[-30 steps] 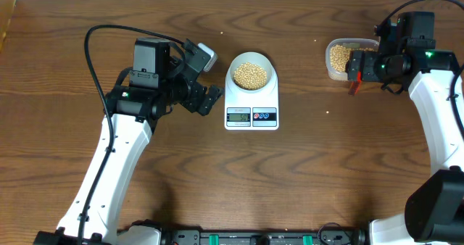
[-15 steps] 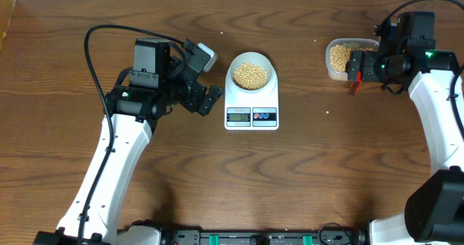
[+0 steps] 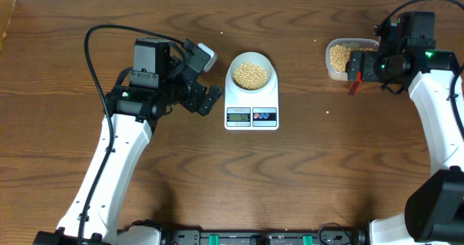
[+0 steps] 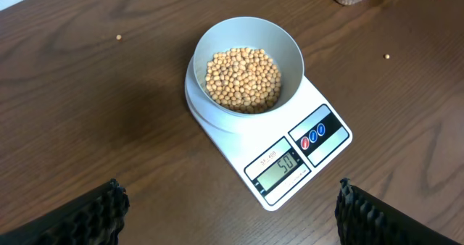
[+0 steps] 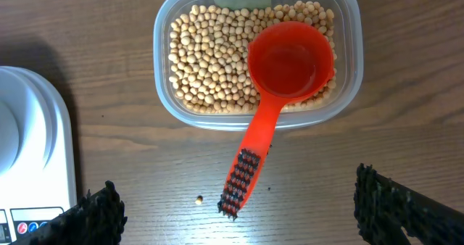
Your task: Scoop item into bowl and weigh 50g on scale
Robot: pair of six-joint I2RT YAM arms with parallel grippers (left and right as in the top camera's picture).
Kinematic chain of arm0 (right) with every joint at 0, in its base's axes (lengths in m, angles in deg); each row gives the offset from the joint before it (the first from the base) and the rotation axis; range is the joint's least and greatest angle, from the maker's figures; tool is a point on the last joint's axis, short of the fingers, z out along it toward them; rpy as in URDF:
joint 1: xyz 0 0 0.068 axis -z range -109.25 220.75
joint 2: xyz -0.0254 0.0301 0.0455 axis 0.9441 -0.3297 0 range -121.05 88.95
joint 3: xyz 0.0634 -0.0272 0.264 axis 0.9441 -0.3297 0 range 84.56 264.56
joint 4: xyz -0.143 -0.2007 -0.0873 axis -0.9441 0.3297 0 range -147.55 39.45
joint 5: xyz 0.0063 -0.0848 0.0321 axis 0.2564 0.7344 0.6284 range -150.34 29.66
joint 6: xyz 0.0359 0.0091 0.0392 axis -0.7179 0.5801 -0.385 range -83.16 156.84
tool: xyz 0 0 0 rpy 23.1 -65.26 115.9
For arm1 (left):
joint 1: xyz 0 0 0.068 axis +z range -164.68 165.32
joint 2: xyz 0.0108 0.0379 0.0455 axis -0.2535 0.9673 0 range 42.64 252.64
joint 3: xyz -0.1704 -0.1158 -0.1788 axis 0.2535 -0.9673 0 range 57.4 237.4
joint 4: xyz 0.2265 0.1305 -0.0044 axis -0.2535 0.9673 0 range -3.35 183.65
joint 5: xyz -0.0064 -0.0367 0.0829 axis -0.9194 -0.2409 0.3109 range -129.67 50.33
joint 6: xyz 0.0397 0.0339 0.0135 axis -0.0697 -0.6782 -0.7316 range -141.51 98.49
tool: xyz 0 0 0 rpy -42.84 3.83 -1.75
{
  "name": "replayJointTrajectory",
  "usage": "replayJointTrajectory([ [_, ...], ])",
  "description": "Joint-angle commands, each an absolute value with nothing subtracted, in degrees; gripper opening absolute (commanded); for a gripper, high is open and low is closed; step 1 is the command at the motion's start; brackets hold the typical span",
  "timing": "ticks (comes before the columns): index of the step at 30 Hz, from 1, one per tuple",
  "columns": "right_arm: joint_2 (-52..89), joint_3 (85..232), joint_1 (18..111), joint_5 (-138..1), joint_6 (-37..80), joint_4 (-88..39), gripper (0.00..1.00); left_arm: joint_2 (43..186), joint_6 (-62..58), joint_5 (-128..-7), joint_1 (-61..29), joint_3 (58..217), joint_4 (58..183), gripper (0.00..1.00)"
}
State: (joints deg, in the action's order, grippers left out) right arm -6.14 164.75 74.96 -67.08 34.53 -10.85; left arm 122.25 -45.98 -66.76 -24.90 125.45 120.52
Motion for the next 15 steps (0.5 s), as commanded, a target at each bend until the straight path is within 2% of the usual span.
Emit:
replayJointTrajectory([
  [1,-5.22,165.45,74.83,-67.56,35.21,-10.77,0.99,122.17,-47.01,-67.53,-24.77,125.21,120.54,0.94],
  [15,-5.22,165.45,74.83,-67.56,35.21,-10.77,0.99,122.17,-47.01,-67.5,-24.73,125.21,120.89,0.94],
])
